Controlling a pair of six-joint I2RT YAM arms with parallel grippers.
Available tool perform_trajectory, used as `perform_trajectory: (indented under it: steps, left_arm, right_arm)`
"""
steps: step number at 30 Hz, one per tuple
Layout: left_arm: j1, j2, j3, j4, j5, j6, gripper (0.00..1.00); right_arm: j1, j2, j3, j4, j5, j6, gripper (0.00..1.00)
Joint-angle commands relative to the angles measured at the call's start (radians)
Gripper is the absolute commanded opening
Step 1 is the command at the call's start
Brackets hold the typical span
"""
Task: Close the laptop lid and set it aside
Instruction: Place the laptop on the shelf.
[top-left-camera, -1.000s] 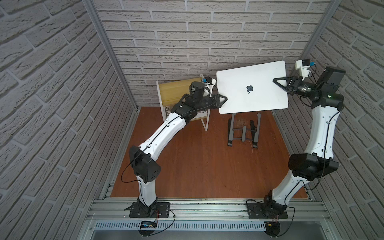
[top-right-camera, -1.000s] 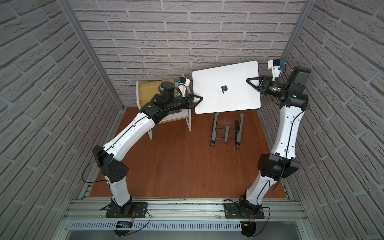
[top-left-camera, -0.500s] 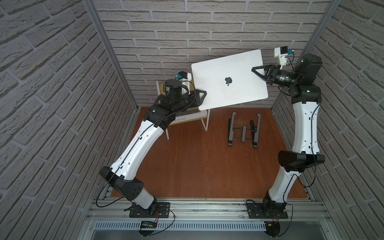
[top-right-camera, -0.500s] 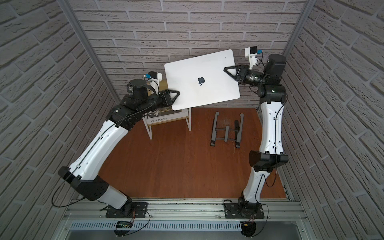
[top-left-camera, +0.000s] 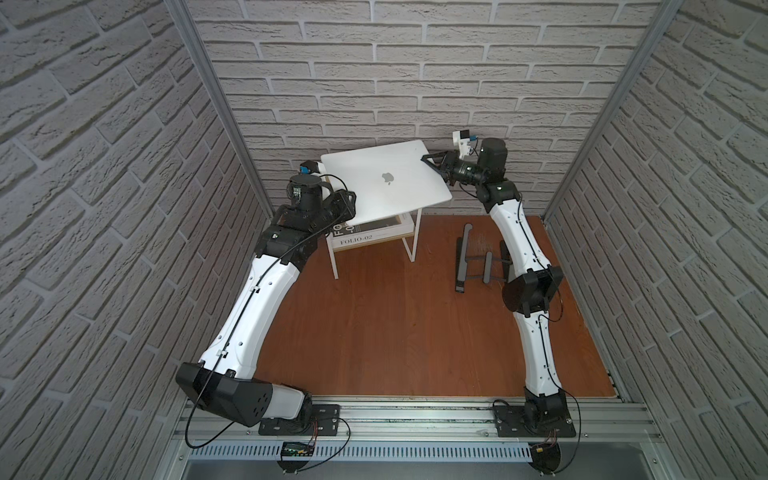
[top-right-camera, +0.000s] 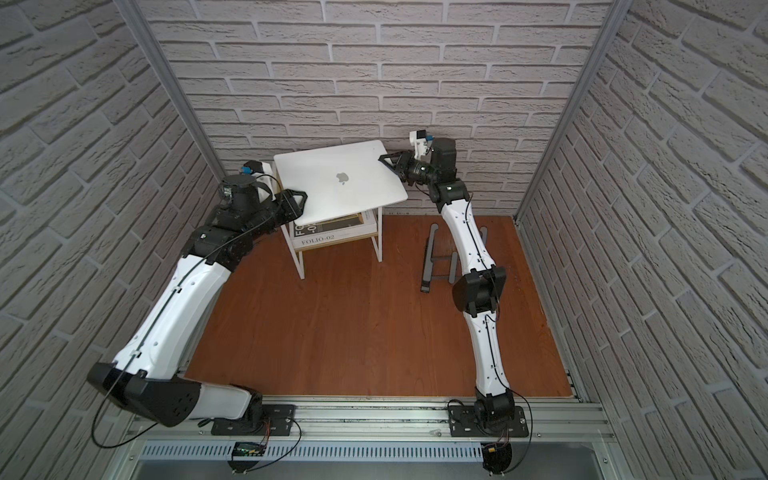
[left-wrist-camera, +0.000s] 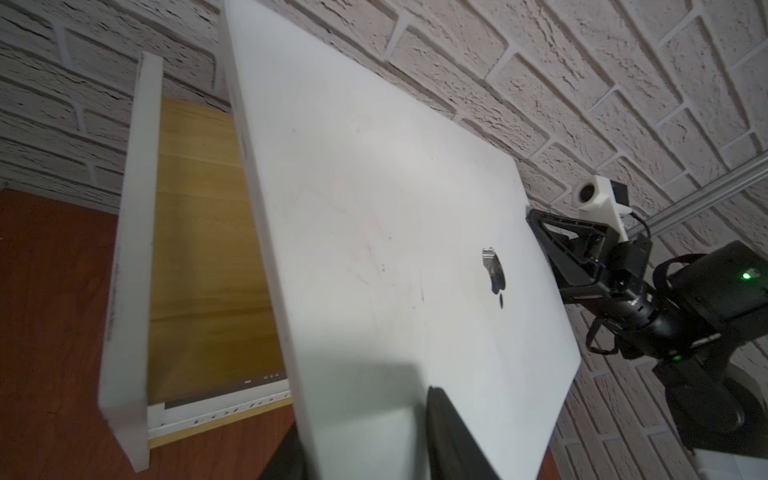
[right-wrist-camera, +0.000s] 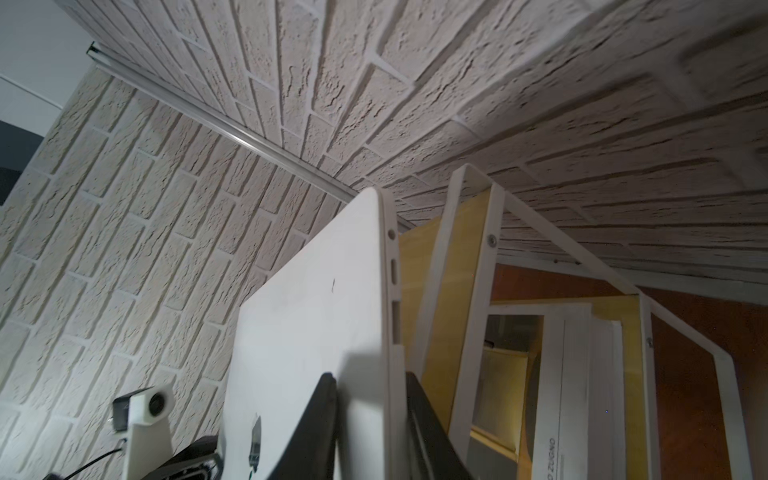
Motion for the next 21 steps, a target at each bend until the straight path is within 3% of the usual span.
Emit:
perform_trajectory:
  steps: [1, 11, 21]
  left_arm:
    - [-0.052, -0.003, -0.039, 0.097, 0.204, 0.173, 0.29]
    - [0.047, 0.0, -0.079, 0.124, 0.217, 0.141, 0.29]
    - [0.136, 0.072, -0.095, 0.174, 0.229, 0.074, 0.12]
  right_arm:
    - [0.156, -0.018, 0.058, 0.195, 0.323, -0.061, 0.03]
    - [0.176, 0.007, 0.058, 0.214, 0.406, -0.095, 0.03]
    - [0.202, -0.025, 0.06, 0.21, 0.396, -0.126, 0.04]
